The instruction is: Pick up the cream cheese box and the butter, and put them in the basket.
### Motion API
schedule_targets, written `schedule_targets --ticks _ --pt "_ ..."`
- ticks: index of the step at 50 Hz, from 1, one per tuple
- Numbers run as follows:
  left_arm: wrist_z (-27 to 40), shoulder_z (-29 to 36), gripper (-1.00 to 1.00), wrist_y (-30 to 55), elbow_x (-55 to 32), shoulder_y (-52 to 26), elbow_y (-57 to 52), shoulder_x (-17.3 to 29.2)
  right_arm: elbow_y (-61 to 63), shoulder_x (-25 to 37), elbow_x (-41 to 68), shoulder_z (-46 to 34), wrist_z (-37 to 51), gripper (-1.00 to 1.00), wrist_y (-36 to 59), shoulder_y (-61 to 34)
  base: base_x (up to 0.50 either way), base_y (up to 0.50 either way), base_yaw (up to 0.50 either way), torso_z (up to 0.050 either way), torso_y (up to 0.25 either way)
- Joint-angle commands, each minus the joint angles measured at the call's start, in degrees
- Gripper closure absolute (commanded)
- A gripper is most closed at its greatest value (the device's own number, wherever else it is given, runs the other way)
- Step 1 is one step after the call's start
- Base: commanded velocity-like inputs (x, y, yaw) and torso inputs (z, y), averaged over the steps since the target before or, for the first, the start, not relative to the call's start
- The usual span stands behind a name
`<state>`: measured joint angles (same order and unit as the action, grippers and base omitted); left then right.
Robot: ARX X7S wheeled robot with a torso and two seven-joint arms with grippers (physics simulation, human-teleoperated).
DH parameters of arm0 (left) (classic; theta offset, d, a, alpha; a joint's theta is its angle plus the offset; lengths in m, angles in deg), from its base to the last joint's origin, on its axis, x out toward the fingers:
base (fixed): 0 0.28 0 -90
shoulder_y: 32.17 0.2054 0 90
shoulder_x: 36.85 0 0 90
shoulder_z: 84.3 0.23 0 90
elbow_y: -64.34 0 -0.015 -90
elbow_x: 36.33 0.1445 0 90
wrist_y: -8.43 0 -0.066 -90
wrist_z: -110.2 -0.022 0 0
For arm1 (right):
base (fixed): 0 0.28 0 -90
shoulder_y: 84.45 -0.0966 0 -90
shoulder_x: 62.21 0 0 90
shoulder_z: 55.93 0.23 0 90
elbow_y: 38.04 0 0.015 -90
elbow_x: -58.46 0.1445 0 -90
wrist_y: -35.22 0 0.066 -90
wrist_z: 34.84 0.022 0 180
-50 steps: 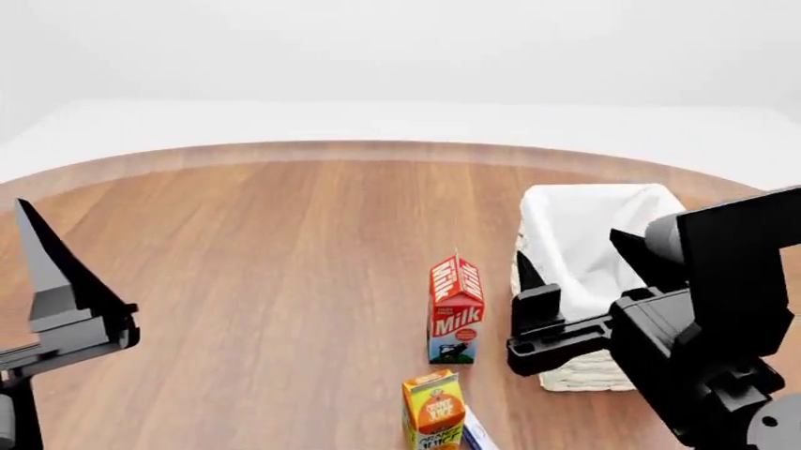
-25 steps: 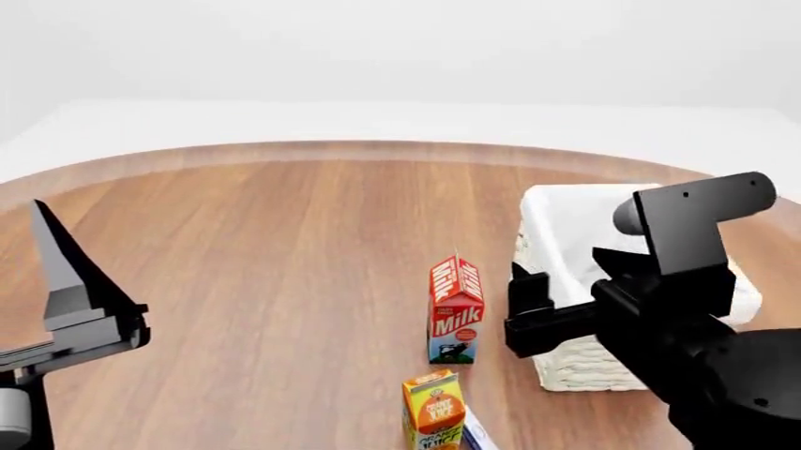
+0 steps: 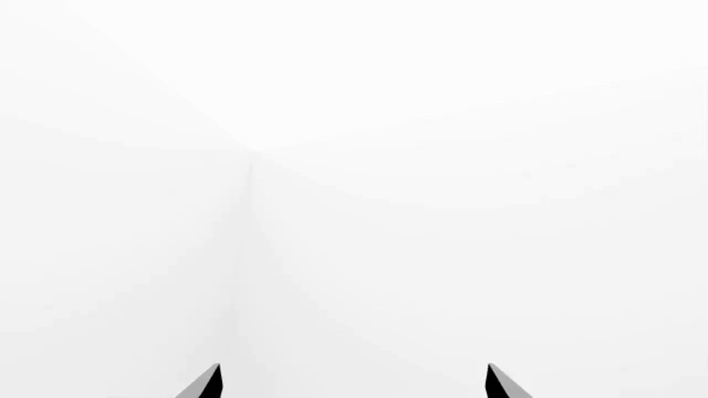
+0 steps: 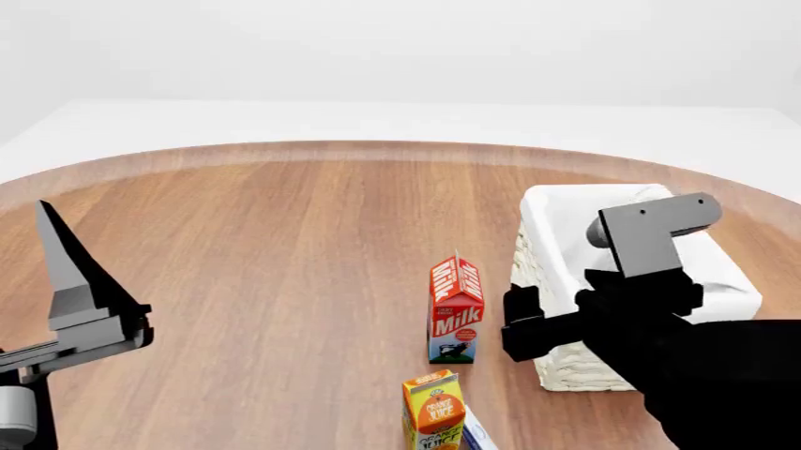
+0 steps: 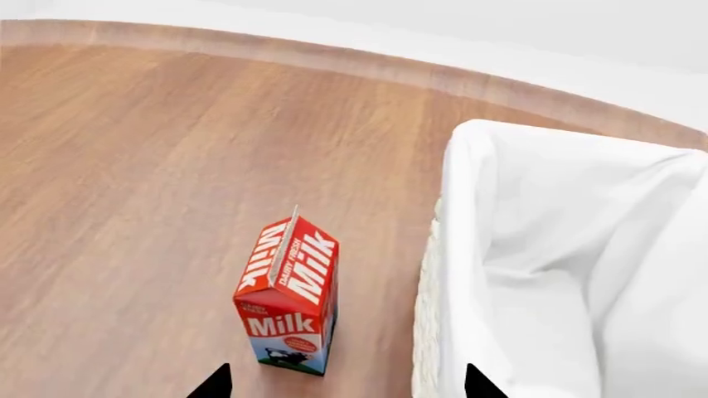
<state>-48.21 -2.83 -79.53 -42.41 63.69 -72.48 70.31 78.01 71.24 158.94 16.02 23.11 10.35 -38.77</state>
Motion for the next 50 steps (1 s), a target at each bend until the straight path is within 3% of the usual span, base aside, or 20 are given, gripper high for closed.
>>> schedule_targets --ticks 1,50 --pt "0.23 0.23 -1.0 -0.22 -0.07 0.05 0.26 0.2 -1.72 -0.25 -3.46 -1.34 -2.34 -1.0 0.43 1.52 0.0 0.0 0.0 0.0 0.0" --pt "1.16 0.99 -1.0 -0.95 -0.5 0.27 1.36 1.01 -6.74 -2.22 -15.55 -6.79 -10.63 -1.0 -1.92 7.61 0.0 0.0 0.0 0.0 0.0"
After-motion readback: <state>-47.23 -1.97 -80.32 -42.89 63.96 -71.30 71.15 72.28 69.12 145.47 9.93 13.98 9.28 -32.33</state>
